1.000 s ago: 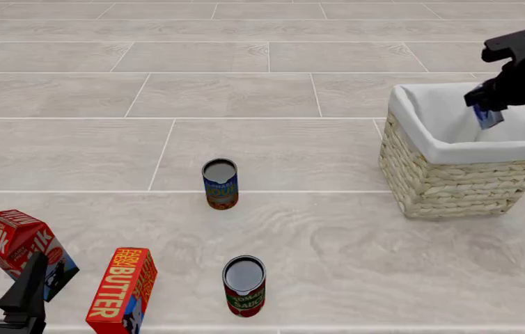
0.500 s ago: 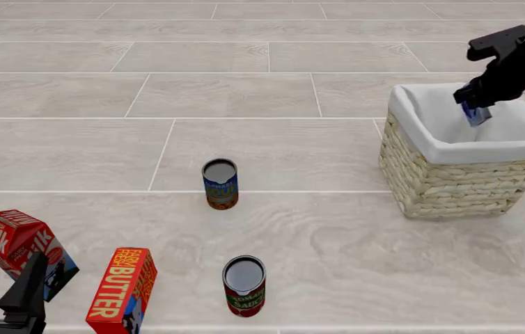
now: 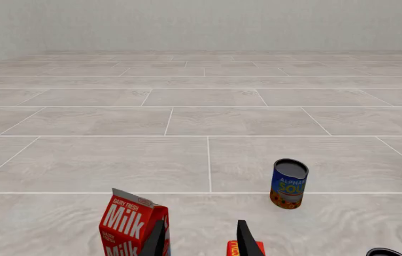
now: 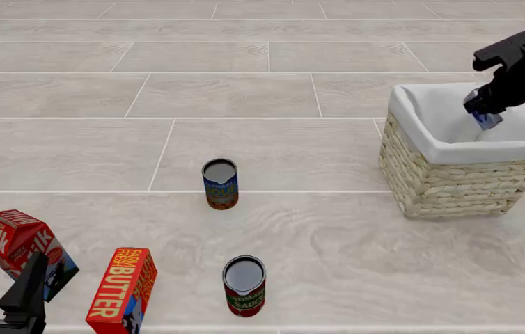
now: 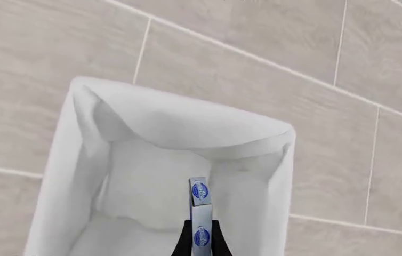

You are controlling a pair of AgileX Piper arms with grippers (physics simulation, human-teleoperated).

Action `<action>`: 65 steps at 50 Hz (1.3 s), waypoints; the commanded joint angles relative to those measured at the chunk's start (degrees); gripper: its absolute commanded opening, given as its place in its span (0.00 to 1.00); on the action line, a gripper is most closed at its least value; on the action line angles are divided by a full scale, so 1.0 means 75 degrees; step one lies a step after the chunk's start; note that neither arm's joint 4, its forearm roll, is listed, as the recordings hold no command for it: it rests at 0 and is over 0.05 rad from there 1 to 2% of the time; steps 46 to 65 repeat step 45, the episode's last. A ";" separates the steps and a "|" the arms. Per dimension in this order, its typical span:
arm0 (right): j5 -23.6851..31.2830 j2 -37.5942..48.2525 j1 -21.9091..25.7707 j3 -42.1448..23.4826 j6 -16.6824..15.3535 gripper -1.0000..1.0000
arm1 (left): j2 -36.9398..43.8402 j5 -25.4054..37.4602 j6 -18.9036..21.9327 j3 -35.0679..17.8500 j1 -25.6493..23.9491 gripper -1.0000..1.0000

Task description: Pick the cream cheese and place it in the basket.

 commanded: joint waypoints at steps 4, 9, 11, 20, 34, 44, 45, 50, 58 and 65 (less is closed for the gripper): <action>-0.0164 -0.0096 -0.0036 0.0072 -0.0220 0.00 | 0.0000 -0.0001 0.0000 0.0000 -0.0001 1.00; -0.0101 -0.0053 -0.0010 -0.0026 -0.0158 1.00 | 0.0000 0.0001 -0.0001 0.0000 0.0001 1.00; -0.0096 -0.0048 -0.0003 -0.0044 -0.0149 1.00 | 0.0000 -0.0001 -0.0002 0.0000 0.0000 1.00; 0.0016 0.0100 0.0119 -0.0359 0.0009 1.00 | -0.0001 -0.0001 0.0002 0.0000 -0.0001 1.00; -0.0189 -0.0172 0.0539 -0.0218 0.0470 1.00 | 0.0001 0.0002 0.0000 0.0000 0.0000 1.00; -0.0683 -0.1211 0.0747 0.0778 0.0806 1.00 | 0.0000 -0.0001 0.0000 0.0000 0.0000 1.00; -0.0687 -0.1214 0.0747 0.0784 0.0806 1.00 | 0.0000 -0.0001 0.0000 0.0000 0.0000 1.00; -0.0687 -0.1214 0.0747 0.0784 0.0806 1.00 | 0.0000 -0.0001 0.0000 0.0000 0.0000 1.00; -0.0687 -0.1214 0.0747 0.0784 0.0806 1.00 | 0.0000 -0.0001 0.0000 0.0000 0.0000 1.00; -0.0687 -0.1214 0.0747 0.0784 0.0806 1.00 | 0.0000 -0.0001 0.0000 0.0000 0.0000 1.00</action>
